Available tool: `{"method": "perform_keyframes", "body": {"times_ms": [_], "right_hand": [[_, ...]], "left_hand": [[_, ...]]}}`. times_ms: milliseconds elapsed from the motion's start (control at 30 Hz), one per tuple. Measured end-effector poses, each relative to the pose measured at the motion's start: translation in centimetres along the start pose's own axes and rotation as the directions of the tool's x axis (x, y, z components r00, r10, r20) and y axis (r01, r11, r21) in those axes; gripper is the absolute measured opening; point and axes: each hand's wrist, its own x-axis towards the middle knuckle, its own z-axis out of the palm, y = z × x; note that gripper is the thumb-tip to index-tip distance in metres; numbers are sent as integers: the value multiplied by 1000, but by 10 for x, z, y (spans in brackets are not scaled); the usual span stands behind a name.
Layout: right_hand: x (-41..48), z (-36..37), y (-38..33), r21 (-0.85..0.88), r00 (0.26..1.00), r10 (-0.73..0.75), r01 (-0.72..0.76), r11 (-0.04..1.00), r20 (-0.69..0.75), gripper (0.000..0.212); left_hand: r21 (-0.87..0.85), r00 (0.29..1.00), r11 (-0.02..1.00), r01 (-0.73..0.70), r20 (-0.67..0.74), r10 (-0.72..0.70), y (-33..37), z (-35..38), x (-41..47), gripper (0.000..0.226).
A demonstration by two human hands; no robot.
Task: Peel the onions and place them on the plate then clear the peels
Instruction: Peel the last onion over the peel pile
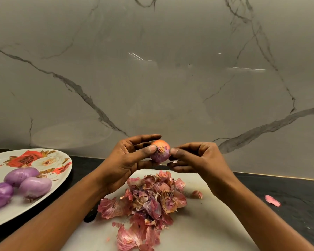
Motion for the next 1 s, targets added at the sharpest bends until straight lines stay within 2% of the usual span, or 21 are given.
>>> {"method": "perform_keyframes", "body": {"times_ms": [67,200,433,733,1000], "right_hand": [[0,1,2,-27,1000,-3,3,1000,-7,28],[1,0,4,-37,999,-6,4,999,-32,16],[2,-2,4,-109,998,11,-17,994,-60,9],[-1,-1,-2,-42,999,50,-50,998,11,18],[-1,0,-1,-79,999,45,-47,996,-19,8]], "left_hand": [[3,1000,1000,1,-2,-1,0,0,0,43],[-6,1000,1000,0,-5,0,-1,-1,1,43],[-46,1000,999,11,6,-11,-1,-1,2,42],[-11,1000,1000,-5,-6,5,0,0,0,42],[-7,1000,1000,1,-1,-1,0,1,0,42]]}}
